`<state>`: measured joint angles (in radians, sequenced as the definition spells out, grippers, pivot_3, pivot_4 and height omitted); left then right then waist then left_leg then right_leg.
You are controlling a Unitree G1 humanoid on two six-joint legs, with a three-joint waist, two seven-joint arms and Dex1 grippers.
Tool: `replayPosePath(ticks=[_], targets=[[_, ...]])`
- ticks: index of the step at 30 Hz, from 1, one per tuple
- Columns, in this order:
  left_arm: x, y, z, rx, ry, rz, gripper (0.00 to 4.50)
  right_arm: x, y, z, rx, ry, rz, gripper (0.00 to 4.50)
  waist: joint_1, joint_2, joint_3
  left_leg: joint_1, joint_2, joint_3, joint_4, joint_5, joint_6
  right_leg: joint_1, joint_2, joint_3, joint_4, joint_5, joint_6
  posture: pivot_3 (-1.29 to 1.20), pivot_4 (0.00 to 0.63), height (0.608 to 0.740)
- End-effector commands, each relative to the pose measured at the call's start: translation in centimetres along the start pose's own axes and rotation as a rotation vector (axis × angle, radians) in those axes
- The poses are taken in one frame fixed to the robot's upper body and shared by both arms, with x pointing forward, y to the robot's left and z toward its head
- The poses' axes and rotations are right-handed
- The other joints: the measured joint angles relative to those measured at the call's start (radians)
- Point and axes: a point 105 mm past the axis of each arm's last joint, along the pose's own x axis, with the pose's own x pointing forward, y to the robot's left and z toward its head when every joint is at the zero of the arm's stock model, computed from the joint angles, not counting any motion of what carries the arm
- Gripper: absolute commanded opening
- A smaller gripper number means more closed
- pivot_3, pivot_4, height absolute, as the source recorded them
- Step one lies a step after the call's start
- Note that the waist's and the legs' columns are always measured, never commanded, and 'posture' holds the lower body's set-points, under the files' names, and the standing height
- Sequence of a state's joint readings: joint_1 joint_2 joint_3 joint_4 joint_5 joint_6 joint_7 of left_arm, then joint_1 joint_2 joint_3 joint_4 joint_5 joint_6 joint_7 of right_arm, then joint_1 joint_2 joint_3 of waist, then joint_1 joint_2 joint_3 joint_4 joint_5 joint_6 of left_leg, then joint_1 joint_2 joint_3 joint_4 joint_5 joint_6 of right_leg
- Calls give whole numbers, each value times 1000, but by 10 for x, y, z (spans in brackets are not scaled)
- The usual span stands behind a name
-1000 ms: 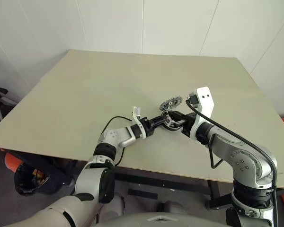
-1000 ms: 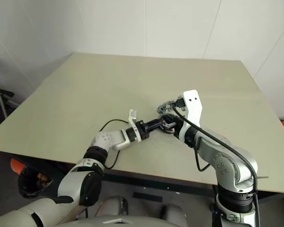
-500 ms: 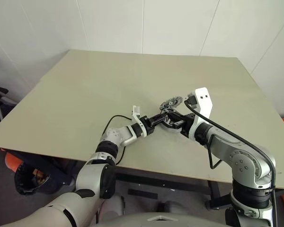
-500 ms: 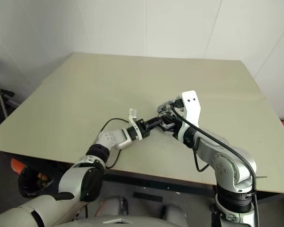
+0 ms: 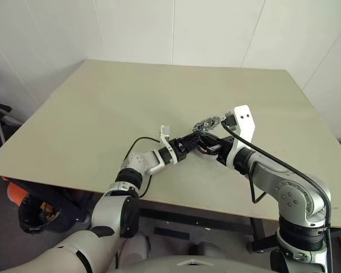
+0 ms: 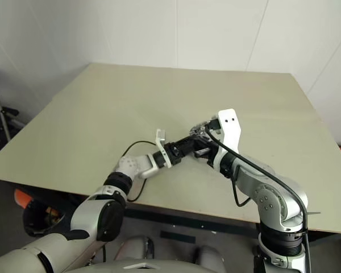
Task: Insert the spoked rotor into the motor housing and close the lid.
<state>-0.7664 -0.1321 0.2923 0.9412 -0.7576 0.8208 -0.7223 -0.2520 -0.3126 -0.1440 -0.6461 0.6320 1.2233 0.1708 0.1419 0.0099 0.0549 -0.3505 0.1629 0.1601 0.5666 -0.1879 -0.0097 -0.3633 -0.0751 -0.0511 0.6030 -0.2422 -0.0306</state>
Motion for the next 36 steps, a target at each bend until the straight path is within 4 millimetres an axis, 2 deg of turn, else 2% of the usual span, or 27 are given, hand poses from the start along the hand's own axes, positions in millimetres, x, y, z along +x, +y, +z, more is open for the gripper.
replayPosePath(ticks=[1, 7, 14, 20, 23, 36], targets=[[18, -27, -1, 65, 38, -79, 3245, -5, 9, 13, -42, -57, 28, 0, 1, 0, 0, 0, 0, 0, 0, 0, 0, 0, 0, 0, 0, 0, 0, 0, 0, 740], [-6, -36, 9, 172, 64, -100, 3245, -4, 9, 13, -39, -59, 29, 0, 3, 0, 0, -2, 0, 0, -2, 0, 0, -3, 0, 0, 0, 3, -7, 0, 0, 740], [-42, -41, 6, 246, 106, -107, 3245, -2, 11, 12, -31, -58, 37, 0, 3, 0, 1, -3, 0, 0, -4, 0, 0, -5, 0, -1, 1, 1, -10, 0, 0, 740], [-63, -25, 3, 258, 121, -15, 3245, 0, 11, 12, -29, -59, 41, 0, 3, 1, 1, -2, 0, 0, -3, 0, 0, -4, 0, -1, 1, -2, -3, 0, 0, 740], [-67, -21, 4, 248, 108, 10, 3245, 0, 11, 12, -27, -61, 42, 0, 3, 0, 1, -2, 0, 0, -3, 0, 0, -4, 0, -1, 1, -3, -3, 0, 0, 740], [-62, -20, -1, 266, 146, 10, 3245, 1, 8, 13, -29, -66, 33, 0, 4, 0, 1, -2, 0, 0, -3, 0, 0, -4, 0, -1, 1, -2, -3, 0, 0, 740]])
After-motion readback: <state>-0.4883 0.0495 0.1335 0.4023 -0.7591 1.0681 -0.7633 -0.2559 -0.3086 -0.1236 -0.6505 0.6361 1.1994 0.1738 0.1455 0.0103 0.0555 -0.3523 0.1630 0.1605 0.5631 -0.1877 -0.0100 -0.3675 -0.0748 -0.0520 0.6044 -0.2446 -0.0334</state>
